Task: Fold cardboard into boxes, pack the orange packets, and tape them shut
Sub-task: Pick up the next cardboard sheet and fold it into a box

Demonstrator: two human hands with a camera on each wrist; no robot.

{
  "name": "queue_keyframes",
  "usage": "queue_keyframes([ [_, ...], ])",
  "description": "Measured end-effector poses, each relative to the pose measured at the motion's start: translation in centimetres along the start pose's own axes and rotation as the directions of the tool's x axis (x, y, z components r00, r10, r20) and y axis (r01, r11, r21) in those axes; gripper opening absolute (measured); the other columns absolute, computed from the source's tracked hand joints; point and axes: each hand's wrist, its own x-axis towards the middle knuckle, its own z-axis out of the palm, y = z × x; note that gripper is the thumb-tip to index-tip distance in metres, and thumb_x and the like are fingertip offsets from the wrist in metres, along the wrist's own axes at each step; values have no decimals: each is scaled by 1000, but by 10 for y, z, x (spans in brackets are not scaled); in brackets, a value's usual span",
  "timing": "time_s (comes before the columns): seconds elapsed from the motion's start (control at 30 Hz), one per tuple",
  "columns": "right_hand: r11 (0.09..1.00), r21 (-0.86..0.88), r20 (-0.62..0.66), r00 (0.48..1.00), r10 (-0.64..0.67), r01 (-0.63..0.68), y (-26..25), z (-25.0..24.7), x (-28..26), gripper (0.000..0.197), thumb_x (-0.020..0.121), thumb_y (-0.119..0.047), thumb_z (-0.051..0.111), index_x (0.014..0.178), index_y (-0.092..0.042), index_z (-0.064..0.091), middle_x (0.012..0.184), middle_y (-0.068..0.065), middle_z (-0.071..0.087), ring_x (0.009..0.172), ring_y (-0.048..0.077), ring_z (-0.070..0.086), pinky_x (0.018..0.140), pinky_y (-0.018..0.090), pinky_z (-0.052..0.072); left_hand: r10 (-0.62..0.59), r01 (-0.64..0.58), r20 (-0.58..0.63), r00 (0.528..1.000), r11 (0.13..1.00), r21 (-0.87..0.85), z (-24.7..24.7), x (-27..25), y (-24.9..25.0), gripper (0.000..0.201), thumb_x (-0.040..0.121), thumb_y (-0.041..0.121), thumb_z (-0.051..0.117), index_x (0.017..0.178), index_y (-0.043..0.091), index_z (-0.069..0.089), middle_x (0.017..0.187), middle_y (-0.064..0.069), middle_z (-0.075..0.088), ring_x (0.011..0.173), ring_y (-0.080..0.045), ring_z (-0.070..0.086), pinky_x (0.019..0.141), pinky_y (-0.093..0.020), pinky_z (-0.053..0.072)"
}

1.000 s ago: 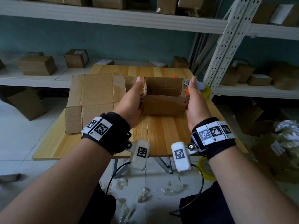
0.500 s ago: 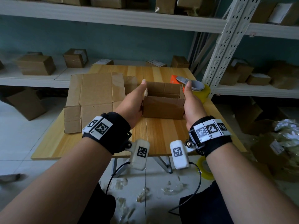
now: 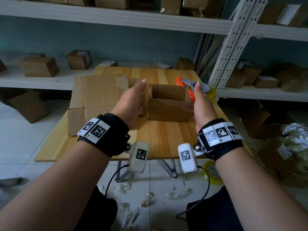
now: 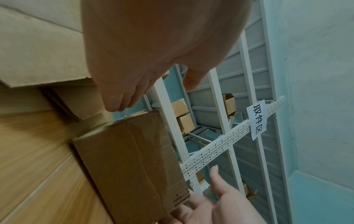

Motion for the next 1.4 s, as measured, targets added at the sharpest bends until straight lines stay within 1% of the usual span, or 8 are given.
queue_keyframes([
  [0.1,999,5,-11,999,-44,44,-5,-6,-5,76,93,-85,35,145,-33,54,138,-3,66,129,17,60,113,49,44,18,-18,1,1000,1000,-17,-6,0,-1,73,106,53,53,167,21,28,167,-12,40,153,-28,40,124,-45,32],
  [0.17,996,23,-19,996,-82,82,-4,-11,-5,64,100,-77,34,142,-33,55,133,-6,66,124,12,59,107,41,42,43,-43,-1,999,999,-11,-11,-2,0,73,106,53,54,166,20,30,165,-13,43,150,-28,43,125,-47,33],
  [0.3,989,56,-43,990,-137,139,-2,-21,-2,77,98,-79,35,155,-29,48,157,3,51,142,20,48,115,45,35,56,-57,-16,998,998,-20,-25,-5,0,73,106,52,55,164,16,32,161,-14,48,146,-28,49,123,-46,37],
  [0.47,991,53,-73,991,-116,120,2,-31,3,83,88,-85,36,146,-30,56,147,5,54,131,20,51,118,51,35,63,-64,-34,997,997,-32,-38,-3,1,65,106,49,55,161,17,40,155,-12,54,139,-25,55,119,-45,41],
  [0.6,994,12,-79,991,-105,106,5,-41,4,83,90,-87,32,146,-30,56,154,8,52,136,23,51,118,53,35,60,-61,-29,998,997,-44,-45,-4,2,62,106,50,56,156,15,44,146,-11,60,133,-26,59,114,-43,45],
  [0.83,995,-6,-68,993,-100,100,7,-54,5,84,97,-82,28,155,-24,48,161,13,45,146,30,46,115,49,37,56,-59,-36,998,994,-89,-66,0,3,67,102,52,60,155,13,47,143,-12,64,128,-26,65,115,-46,47],
  [1.1,996,10,-65,994,-88,89,5,-58,5,86,98,-81,29,156,-20,46,163,16,42,149,32,43,119,52,34,71,-75,-37,997,991,-111,-77,-1,4,63,101,51,62,150,13,52,138,-12,68,123,-27,70,113,-46,50],
  [1.4,997,21,-69,995,-78,80,1,-48,-1,84,97,-82,28,153,-23,50,160,14,46,146,32,46,113,49,37,69,-73,-32,997,989,-127,-71,-4,5,57,103,49,61,146,12,53,135,-12,70,118,-28,73,109,-45,55],
])
